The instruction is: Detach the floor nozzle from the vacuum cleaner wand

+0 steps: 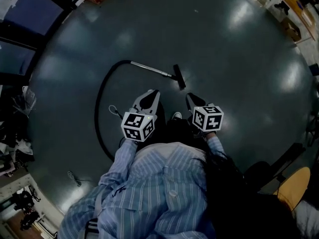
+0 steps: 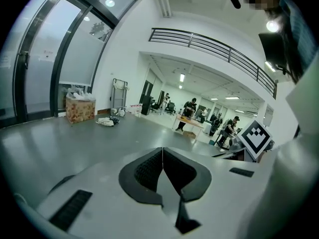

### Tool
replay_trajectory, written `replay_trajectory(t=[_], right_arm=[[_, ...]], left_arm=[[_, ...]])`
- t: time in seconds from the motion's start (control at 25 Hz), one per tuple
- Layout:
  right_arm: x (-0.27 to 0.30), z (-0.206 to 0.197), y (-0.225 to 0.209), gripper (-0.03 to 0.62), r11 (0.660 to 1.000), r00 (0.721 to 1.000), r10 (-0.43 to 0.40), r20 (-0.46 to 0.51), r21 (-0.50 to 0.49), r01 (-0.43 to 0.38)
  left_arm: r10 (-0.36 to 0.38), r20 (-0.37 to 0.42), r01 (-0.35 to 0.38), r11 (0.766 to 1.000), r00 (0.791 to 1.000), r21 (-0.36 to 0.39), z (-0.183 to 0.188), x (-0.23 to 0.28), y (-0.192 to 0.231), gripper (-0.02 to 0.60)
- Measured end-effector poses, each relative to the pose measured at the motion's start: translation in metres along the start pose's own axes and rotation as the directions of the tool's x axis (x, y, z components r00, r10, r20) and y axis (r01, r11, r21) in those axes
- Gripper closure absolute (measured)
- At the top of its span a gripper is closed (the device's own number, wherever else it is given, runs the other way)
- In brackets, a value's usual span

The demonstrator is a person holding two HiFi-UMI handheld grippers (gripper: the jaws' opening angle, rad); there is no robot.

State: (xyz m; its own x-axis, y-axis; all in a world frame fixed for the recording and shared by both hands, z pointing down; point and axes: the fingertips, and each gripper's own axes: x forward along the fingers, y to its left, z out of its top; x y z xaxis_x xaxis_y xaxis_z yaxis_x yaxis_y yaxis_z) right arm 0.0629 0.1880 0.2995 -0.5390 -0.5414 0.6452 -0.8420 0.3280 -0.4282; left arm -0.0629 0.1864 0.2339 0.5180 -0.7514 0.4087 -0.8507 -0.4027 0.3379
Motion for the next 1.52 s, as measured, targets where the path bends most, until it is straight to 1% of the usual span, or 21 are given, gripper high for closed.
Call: replay_trajectory(t=[0.16, 0.28, 0.4, 0.52, 0.64, 0.72, 0.8, 0.92, 1.0, 1.04, 1.08, 1.12, 1.2, 1.24, 1.32, 1.36, 1.44, 1.52], right_arm=[[0.017, 0.001, -0.009, 0.566, 0.999, 1.000, -0.017, -0.015, 0.031, 0.017], [0.037, 0.009, -0.021, 0.566, 0.998, 0.999, -0.041, -0.017, 0.051, 0.042], [0.062, 0.023, -0.032, 0.566, 0.993, 0.997, -0.072, -0.012, 0.088, 0.073], [0.092, 0.046, -0.041, 0.566, 0.986, 0.990, -0.142, 0.028, 0.088, 0.139], [0.122, 0.066, -0.054, 0.566, 0.971, 0.972, -0.233, 0.041, 0.063, 0.230], [0.140, 0.075, -0.061, 0.566, 0.961, 0.962, -0.270, 0.034, 0.074, 0.267], [0.159, 0.080, -0.069, 0.566, 0.955, 0.957, -0.288, 0.015, 0.079, 0.286], [0.191, 0.080, -0.083, 0.565, 0.956, 0.958, -0.283, -0.043, 0.070, 0.286], [0.211, 0.079, -0.093, 0.559, 0.961, 0.963, -0.258, -0.074, 0.085, 0.264], [0.219, 0.079, -0.098, 0.537, 0.964, 0.967, -0.241, -0.083, 0.097, 0.249], [0.227, 0.078, -0.103, 0.487, 0.966, 0.970, -0.227, -0.088, 0.109, 0.236], [0.234, 0.078, -0.109, 0.452, 0.966, 0.972, -0.217, -0.092, 0.120, 0.227], [0.246, 0.073, -0.124, 0.418, 0.965, 0.972, -0.207, -0.112, 0.139, 0.221], [0.252, 0.068, -0.131, 0.406, 0.965, 0.971, -0.201, -0.132, 0.146, 0.220], [0.266, 0.055, -0.145, 0.391, 0.966, 0.965, -0.187, -0.184, 0.142, 0.214], [0.274, 0.048, -0.152, 0.388, 0.969, 0.961, -0.179, -0.211, 0.129, 0.209], [0.292, 0.032, -0.167, 0.382, 0.975, 0.950, -0.175, -0.261, 0.088, 0.203], [0.312, 0.015, -0.185, 0.379, 0.977, 0.937, -0.183, -0.297, 0.048, 0.206]], left_arm=[[-0.037, -0.031, 0.036, 0.999, 0.999, -0.034, -0.002, 0.022, 0.019, 0.574], [-0.066, -0.058, 0.066, 0.998, 0.996, -0.013, 0.002, 0.047, 0.039, 0.574], [-0.092, -0.077, 0.093, 0.996, 0.993, 0.006, 0.014, 0.073, 0.065, 0.574], [-0.114, -0.110, 0.116, 0.993, 0.987, 0.018, 0.030, 0.104, 0.103, 0.574], [-0.154, -0.177, 0.164, 0.985, 0.972, 0.045, 0.040, 0.139, 0.138, 0.574], [-0.195, -0.233, 0.219, 0.972, 0.953, 0.082, 0.042, 0.162, 0.155, 0.574], [-0.236, -0.286, 0.281, 0.951, 0.929, 0.129, 0.041, 0.184, 0.170, 0.574], [-0.286, -0.362, 0.372, 0.908, 0.887, 0.194, 0.032, 0.218, 0.190, 0.574], [-0.331, -0.417, 0.440, 0.876, 0.846, 0.198, 0.020, 0.241, 0.198, 0.572], [-0.358, -0.447, 0.476, 0.860, 0.820, 0.186, 0.012, 0.252, 0.200, 0.572], [-0.383, -0.474, 0.508, 0.845, 0.793, 0.167, 0.004, 0.261, 0.201, 0.572], [-0.404, -0.496, 0.532, 0.834, 0.769, 0.146, -0.004, 0.270, 0.202, 0.571], [-0.431, -0.530, 0.559, 0.823, 0.730, 0.101, -0.018, 0.287, 0.204, 0.567], [-0.440, -0.547, 0.569, 0.819, 0.712, 0.081, -0.026, 0.295, 0.206, 0.547], [-0.449, -0.592, 0.589, 0.807, 0.669, 0.053, -0.049, 0.310, 0.209, 0.482], [-0.447, -0.618, 0.598, 0.800, 0.647, 0.047, -0.063, 0.318, 0.212, 0.459], [-0.430, -0.667, 0.611, 0.791, 0.608, 0.047, -0.094, 0.335, 0.221, 0.435], [-0.404, -0.708, 0.619, 0.783, 0.579, 0.060, -0.127, 0.353, 0.232, 0.426]])
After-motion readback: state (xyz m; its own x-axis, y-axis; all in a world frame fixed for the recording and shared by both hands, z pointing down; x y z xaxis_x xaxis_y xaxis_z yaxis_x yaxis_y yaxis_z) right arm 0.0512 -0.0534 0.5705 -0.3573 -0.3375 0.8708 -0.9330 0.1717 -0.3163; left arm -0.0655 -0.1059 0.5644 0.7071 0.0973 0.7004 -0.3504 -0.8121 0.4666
